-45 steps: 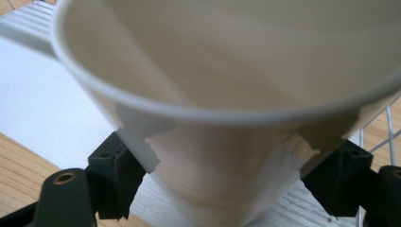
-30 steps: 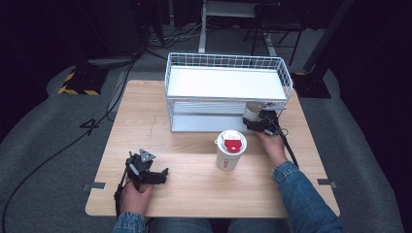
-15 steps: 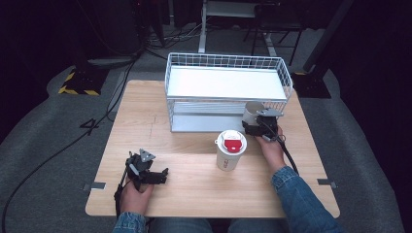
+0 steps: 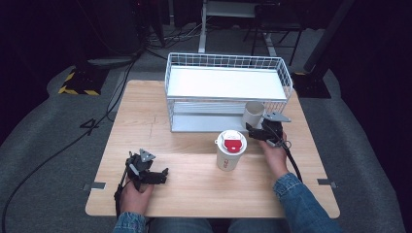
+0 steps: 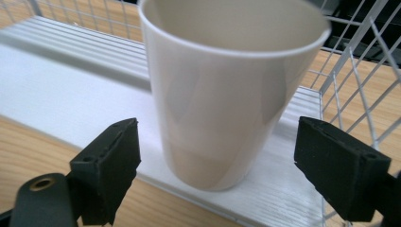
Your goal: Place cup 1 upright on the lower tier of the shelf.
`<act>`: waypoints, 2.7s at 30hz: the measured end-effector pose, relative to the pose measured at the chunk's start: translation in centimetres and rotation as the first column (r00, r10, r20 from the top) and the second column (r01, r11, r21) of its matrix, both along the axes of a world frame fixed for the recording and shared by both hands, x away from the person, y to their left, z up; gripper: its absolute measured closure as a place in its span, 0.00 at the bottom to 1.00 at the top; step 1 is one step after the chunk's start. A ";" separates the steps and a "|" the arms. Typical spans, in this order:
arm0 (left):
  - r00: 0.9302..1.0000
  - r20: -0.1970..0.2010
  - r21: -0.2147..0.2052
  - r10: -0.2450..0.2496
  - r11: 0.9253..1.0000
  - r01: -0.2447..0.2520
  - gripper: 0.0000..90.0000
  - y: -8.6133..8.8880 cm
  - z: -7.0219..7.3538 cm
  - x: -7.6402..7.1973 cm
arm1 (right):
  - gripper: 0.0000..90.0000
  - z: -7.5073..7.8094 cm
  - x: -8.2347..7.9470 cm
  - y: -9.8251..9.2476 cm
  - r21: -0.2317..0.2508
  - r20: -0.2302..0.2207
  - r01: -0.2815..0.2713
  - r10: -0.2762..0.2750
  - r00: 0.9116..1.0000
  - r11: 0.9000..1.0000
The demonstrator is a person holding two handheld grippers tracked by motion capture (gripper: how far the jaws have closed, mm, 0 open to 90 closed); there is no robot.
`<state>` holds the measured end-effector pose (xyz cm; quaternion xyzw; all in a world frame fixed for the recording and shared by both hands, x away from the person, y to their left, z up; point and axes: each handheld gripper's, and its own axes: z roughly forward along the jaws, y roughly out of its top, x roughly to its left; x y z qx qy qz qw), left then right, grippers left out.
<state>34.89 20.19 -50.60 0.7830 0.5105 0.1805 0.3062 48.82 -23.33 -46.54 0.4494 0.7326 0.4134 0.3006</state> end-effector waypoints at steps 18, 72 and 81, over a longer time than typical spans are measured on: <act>1.000 -0.001 -0.002 -0.013 1.000 0.013 0.00 0.0 0.0 0.2 | 0.17 3.1 -4.6 -3.6 0.039 -0.039 -0.115 0.117 0.992 0.993; 1.000 0.001 -0.003 -0.020 1.000 0.020 0.00 -0.3 0.0 0.3 | 0.17 -3.9 -13.1 -9.0 -0.039 -0.248 -0.187 0.172 0.953 0.982; 1.000 0.005 -0.002 -0.023 1.000 0.023 0.00 -0.4 0.0 0.4 | 0.16 -3.9 -12.7 -9.0 -0.048 -0.250 -0.191 0.173 0.953 0.980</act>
